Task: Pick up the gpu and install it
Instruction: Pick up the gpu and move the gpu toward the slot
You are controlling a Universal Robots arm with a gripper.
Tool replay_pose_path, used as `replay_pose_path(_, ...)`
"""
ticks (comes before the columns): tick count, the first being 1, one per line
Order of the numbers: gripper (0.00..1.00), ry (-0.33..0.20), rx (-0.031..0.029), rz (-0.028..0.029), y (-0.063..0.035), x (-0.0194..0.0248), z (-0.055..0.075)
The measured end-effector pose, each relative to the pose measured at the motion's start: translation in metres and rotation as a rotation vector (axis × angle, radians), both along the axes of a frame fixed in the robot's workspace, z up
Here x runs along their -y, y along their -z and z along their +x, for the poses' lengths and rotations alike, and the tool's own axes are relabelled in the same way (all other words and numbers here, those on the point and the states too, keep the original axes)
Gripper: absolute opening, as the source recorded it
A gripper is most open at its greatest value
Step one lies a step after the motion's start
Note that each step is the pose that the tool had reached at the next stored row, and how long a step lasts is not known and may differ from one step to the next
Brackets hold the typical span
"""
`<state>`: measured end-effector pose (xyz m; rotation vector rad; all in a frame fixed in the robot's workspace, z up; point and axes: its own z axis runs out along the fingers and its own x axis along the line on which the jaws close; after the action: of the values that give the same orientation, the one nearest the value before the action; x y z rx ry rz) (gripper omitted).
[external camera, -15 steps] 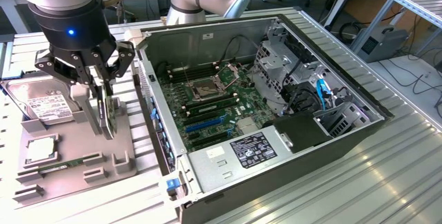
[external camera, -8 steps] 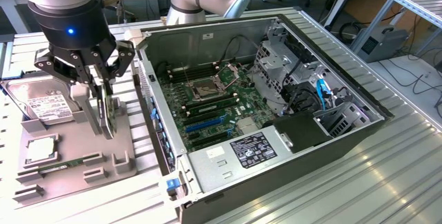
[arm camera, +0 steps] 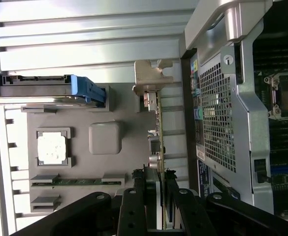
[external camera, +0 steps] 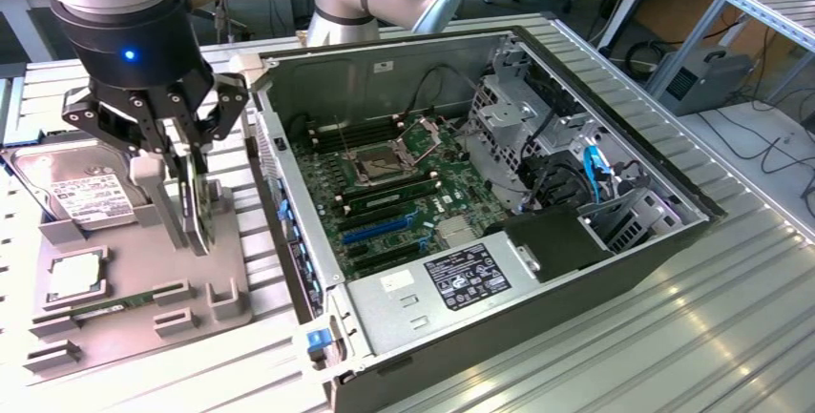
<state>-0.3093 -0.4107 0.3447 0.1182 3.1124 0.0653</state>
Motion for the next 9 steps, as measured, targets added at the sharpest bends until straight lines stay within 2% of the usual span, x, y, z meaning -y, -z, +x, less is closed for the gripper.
replay_pose_path(9, 0.27, 0.0, 0.0, 0.0001, -0.0023, 0.0, 0.0)
